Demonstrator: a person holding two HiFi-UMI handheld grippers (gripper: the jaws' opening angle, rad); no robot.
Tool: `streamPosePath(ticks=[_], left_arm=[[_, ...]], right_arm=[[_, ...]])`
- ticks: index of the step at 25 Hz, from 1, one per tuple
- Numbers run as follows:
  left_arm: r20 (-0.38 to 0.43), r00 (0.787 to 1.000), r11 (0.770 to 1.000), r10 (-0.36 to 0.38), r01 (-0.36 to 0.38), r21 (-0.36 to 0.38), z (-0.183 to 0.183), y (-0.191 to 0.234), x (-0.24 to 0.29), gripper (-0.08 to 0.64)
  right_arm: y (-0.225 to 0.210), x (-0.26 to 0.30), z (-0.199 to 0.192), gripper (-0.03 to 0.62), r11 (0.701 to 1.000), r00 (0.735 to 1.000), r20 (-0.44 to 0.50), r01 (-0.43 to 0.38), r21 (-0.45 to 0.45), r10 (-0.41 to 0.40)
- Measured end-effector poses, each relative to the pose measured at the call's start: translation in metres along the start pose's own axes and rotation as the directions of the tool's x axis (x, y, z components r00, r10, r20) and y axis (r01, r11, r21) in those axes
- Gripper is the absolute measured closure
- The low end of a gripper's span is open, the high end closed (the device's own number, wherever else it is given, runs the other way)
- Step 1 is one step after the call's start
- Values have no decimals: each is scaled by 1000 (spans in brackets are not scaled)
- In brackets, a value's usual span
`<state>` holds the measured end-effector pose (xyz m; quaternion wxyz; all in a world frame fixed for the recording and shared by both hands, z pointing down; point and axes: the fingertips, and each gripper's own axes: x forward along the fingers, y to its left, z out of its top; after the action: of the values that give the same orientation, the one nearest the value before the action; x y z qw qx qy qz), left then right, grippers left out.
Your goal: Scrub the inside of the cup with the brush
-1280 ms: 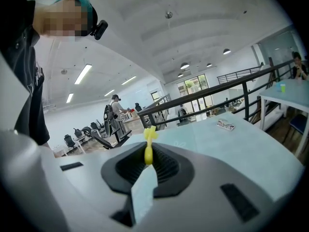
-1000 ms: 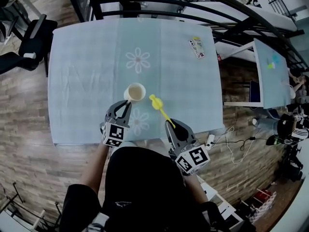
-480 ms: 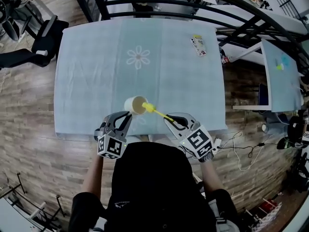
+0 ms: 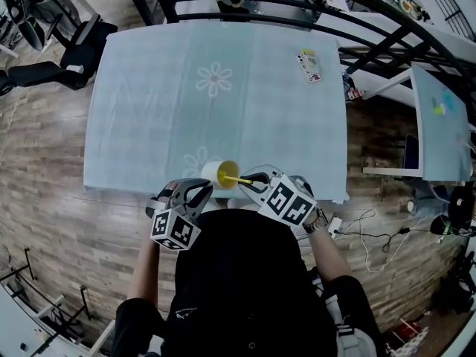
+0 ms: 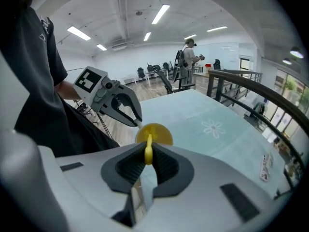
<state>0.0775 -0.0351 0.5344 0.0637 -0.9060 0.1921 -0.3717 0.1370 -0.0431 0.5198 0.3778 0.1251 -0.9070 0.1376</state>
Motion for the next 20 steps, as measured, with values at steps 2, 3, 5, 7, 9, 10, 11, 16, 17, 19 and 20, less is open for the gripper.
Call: streamPosePath(ticks=[2,3,5,7,9,10,11,16,17,19,20], left_arm=[[-6,1000,1000,-1,1,6,5,-6,2,508],[-16,1000,1000,2,-2,14,7,-9,3,508],[-38,999,999,6,-4,37,10,-14,2,508],[-45,999,999,2,0,48,14,-16,0,508],[-40,999,999,-1,3,45,16,-15,-4,508],[-41,999,999,1,1,46,16,-15,-5,508],[-44,999,999,4,-2,49,17,-15,-7,508],[-40,999,998,20,-18,53,20,-11,-6,508],[-41,999,998,24,-21,58,20,-10,-6,508],[-48,998,997,29,-26,72,20,-8,-5,508],[-52,998,997,30,-26,78,20,-8,-5,508]], right_arm=[[-2,0,-2,555,999,1000,-26,-3,-47,1],[-3,0,-3,555,998,999,-33,-2,-63,0],[-7,1,-7,555,997,999,-40,0,-75,-3],[-11,2,-10,555,997,999,-49,8,-79,-11],[-14,3,-13,555,997,998,-59,8,-78,-12],[-13,4,-15,555,997,998,-64,4,-75,-9],[-13,4,-17,554,997,998,-69,1,-73,-6],[-11,0,-29,555,997,995,-98,-11,-76,4],[-10,0,-31,555,997,994,-108,-16,-79,7],[-5,-1,-36,555,995,992,-128,-34,-89,22],[-2,-1,-38,555,995,990,-134,-47,-92,34]])
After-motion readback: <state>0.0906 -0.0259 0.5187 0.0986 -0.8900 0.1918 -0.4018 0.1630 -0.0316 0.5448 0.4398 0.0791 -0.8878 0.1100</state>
